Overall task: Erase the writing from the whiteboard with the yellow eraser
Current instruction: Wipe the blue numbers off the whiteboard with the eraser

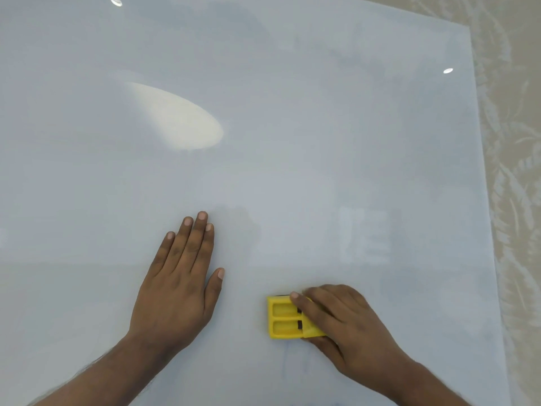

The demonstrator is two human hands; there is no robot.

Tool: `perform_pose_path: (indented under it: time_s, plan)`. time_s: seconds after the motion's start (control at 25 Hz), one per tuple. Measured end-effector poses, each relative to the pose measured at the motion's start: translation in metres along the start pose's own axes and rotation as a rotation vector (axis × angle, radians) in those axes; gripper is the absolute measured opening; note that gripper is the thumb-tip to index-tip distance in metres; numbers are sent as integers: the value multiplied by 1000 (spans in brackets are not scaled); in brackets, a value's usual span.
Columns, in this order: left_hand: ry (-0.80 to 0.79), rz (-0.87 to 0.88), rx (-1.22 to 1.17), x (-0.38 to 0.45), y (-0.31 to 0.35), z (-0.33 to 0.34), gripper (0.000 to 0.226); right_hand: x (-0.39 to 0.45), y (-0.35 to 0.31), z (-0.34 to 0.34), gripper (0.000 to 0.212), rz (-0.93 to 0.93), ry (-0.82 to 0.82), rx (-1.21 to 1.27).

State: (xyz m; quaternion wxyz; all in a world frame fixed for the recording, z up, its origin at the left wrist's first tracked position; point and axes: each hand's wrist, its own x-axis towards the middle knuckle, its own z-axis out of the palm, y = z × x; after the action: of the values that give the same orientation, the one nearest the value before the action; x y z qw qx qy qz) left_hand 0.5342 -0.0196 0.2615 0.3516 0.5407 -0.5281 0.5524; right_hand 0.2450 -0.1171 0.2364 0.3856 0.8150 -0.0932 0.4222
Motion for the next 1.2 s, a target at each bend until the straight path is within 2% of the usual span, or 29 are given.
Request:
perform_pose_path:
  time_s: [0.16,0.32,0.6,0.76,0.84,1.0,1.08,1.2]
  plan:
    - [-23,13,7,-34,12,5,68,18,19,-15,49,129,56,22]
    - [-38,-22,10,-42,18,6,67,44,10,-3,54,248,162,130]
    - [-48,-55,-2,-53,24,8,69,-9,-27,15,49,58,27,64]
    - [-53,-62,-1,-59,27,8,69,-41,-8,7,46,-61,-15,-43]
    - [-53,-70,1,-62,29,9,68,-38,6,0,48,14,7,-32]
    - [-61,-104,9,-66,34,11,68,-10,1,9,52,235,170,83]
    - [-64,-108,8,-71,38,12,69,-7,-15,17,55,233,169,118]
    - [-70,-89,1,-83,42,13,70,-27,-39,28,51,130,95,111]
